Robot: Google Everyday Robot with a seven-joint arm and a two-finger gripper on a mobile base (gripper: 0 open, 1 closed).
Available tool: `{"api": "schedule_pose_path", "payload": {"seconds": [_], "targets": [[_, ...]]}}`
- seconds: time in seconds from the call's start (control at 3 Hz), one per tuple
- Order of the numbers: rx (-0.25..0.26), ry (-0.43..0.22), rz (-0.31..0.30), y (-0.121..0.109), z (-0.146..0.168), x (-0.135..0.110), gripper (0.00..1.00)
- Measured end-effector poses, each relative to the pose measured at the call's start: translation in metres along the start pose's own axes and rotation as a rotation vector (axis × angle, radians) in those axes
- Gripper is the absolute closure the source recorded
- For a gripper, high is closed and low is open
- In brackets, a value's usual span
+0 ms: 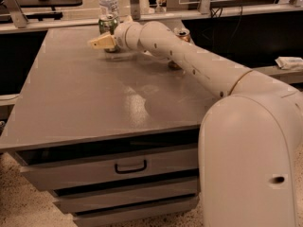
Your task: Move green can near blue plastic bottle
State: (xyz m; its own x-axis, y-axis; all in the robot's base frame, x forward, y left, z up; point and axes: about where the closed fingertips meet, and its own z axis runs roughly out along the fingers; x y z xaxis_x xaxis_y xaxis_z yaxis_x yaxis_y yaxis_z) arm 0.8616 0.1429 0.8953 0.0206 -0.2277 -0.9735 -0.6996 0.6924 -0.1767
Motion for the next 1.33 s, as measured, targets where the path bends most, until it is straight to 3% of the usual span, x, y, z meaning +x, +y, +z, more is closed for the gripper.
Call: {"api": "schedule_pose_path", "payload": {"seconds": [0.33, 1.0, 1.33], "targets": [[-0.012, -0.018, -0.023, 0.007, -0.008, -0.007, 0.0], [-0.037, -0.06, -0.096, 0.036, -0.063, -0.017, 0.0], [-0.112, -0.101, -0.125, 0.071, -0.107, -0.023, 0.0]]}}
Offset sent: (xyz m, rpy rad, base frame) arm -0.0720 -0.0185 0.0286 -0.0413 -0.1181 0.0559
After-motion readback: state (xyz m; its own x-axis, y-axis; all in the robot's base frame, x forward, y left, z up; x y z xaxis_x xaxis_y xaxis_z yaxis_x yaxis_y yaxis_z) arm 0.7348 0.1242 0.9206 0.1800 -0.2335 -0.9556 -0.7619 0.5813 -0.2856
